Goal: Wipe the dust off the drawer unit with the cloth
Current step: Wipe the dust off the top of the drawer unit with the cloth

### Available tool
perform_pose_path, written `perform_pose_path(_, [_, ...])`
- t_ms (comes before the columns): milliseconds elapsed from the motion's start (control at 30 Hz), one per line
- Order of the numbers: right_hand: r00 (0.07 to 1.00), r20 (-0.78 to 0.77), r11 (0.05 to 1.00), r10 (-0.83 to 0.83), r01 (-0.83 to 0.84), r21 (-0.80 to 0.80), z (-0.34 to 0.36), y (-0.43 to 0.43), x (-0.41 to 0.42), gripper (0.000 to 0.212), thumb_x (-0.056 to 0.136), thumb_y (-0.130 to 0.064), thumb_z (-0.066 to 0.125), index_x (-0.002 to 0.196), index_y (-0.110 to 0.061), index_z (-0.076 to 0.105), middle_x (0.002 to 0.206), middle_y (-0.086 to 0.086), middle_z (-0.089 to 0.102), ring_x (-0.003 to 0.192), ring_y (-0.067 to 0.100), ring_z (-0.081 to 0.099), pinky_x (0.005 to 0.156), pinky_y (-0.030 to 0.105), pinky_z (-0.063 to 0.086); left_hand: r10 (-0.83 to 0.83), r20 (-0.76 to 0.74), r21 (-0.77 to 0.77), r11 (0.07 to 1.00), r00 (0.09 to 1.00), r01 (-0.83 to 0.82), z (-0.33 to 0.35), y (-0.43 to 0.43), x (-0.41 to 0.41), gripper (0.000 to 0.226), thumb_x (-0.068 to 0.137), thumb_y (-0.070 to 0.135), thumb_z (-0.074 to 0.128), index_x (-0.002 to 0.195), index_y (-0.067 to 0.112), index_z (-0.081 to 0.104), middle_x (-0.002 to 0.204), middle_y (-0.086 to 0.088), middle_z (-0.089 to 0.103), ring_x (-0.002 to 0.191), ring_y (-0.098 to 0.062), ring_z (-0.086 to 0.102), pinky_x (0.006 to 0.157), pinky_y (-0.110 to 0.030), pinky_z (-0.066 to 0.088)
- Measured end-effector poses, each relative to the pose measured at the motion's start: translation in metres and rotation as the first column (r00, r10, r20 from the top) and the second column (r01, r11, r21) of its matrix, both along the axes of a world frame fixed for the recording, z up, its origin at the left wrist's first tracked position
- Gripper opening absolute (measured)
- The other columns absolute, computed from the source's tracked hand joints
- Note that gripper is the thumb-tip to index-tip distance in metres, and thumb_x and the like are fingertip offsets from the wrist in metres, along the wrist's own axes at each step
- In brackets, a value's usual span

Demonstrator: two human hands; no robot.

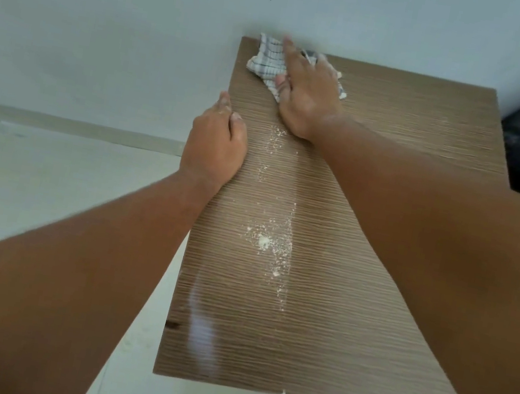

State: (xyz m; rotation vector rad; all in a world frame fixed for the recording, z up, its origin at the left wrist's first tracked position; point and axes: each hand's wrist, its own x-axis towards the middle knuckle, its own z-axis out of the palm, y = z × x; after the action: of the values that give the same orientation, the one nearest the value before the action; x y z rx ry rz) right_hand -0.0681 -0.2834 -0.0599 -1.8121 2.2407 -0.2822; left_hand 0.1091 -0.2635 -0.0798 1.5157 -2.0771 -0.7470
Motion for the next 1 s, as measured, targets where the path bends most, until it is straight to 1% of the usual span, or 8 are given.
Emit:
perform_pose_path(167, [0.990, -0.001, 0.990, 0.144, -0.144, -0.010, -0.004, 0.022, 0.008, 0.051, 0.108, -0.035, 0.032, 0.158, -0.027, 0.026, 0.166, -0.002, 0.026, 0.156, 0.036, 0.009, 0.128, 0.049, 0.008, 0.014, -0.002, -0.009, 1.000, 1.000, -0.014, 0.002, 0.002, 0.001, 0.051, 0.103, 0.019, 0.032, 0.146, -0.006, 0.044, 0.152, -0.021, 0.046, 0.139, -0.028, 0.048, 0.118, -0.030, 0.035])
perform_pose_path(333, [0.974, 0.060, 0.976, 0.218, -0.216, -0.040, -0.007, 0.069, 0.020, 0.047, 0.107, -0.033, 0.037, 0.153, -0.029, 0.038, 0.165, -0.004, 0.030, 0.155, 0.037, 0.012, 0.127, 0.051, 0.009, 0.046, -0.012, -0.016, 0.999, 0.999, -0.046, 0.004, 0.003, 0.002, 0.047, 0.103, 0.024, 0.030, 0.126, -0.003, 0.062, 0.124, -0.022, 0.067, 0.109, -0.031, 0.064, 0.098, -0.030, 0.044])
perform_pose_path(400, [0.970, 0.077, 0.973, 0.230, -0.226, -0.047, -0.006, 0.090, 0.025, 0.046, 0.107, -0.033, 0.037, 0.153, -0.031, 0.039, 0.165, -0.005, 0.029, 0.155, 0.036, 0.011, 0.127, 0.052, 0.009, 0.051, -0.034, -0.017, 0.999, 0.998, -0.052, 0.006, 0.006, 0.003, 0.048, 0.105, 0.025, 0.029, 0.110, -0.003, 0.068, 0.115, -0.022, 0.070, 0.098, -0.032, 0.066, 0.086, -0.028, 0.044])
perform_pose_path(467, [0.966, 0.087, 0.970, 0.241, -0.237, -0.057, -0.005, 0.111, 0.031, 0.046, 0.107, -0.032, 0.037, 0.152, -0.031, 0.039, 0.165, -0.005, 0.030, 0.155, 0.035, 0.011, 0.127, 0.053, 0.009, 0.076, -0.066, -0.013, 0.997, 0.995, -0.077, 0.009, 0.011, 0.004, 0.048, 0.107, 0.024, 0.030, 0.085, 0.001, 0.066, 0.087, -0.016, 0.068, 0.076, -0.025, 0.059, 0.069, -0.023, 0.036])
perform_pose_path(600, [0.956, 0.104, 0.961, 0.272, -0.266, -0.071, -0.006, 0.155, 0.046, 0.046, 0.105, -0.031, 0.040, 0.151, -0.032, 0.042, 0.163, -0.004, 0.033, 0.155, 0.036, 0.013, 0.126, 0.055, 0.012, 0.146, -0.100, 0.015, 0.989, 0.984, -0.145, 0.011, 0.016, 0.008, 0.051, 0.107, 0.022, 0.031, 0.059, 0.015, 0.043, 0.061, 0.003, 0.049, 0.064, -0.017, 0.046, 0.063, -0.026, 0.029])
perform_pose_path(733, [0.943, 0.089, 0.947, 0.320, -0.313, -0.076, -0.009, 0.203, 0.061, 0.046, 0.104, -0.032, 0.041, 0.150, -0.033, 0.043, 0.162, -0.005, 0.035, 0.154, 0.036, 0.016, 0.123, 0.059, 0.018, 0.141, -0.064, 0.028, 0.990, 0.988, -0.139, 0.012, 0.027, 0.012, 0.052, 0.108, 0.024, 0.029, 0.092, -0.005, 0.069, 0.085, -0.009, 0.062, 0.080, -0.019, 0.054, 0.067, -0.021, 0.032])
perform_pose_path(900, [0.932, 0.097, 0.936, 0.350, -0.345, -0.065, -0.010, 0.260, 0.080, 0.046, 0.102, -0.034, 0.045, 0.148, -0.033, 0.046, 0.162, -0.004, 0.036, 0.154, 0.039, 0.018, 0.122, 0.060, 0.018, 0.104, -0.073, 0.030, 0.994, 0.992, -0.102, 0.015, 0.043, 0.018, 0.053, 0.108, 0.028, 0.028, 0.120, -0.008, 0.065, 0.123, -0.021, 0.068, 0.111, -0.027, 0.065, 0.087, -0.020, 0.039])
perform_pose_path(1000, [0.918, 0.104, 0.923, 0.384, -0.380, -0.057, -0.011, 0.293, 0.092, 0.047, 0.103, -0.037, 0.045, 0.149, -0.033, 0.045, 0.162, -0.005, 0.035, 0.154, 0.038, 0.017, 0.122, 0.060, 0.017, 0.104, -0.062, 0.031, 0.994, 0.993, -0.102, 0.013, 0.047, 0.021, 0.053, 0.108, 0.029, 0.028, 0.120, -0.007, 0.065, 0.118, -0.018, 0.070, 0.091, -0.019, 0.062, 0.071, -0.014, 0.037])
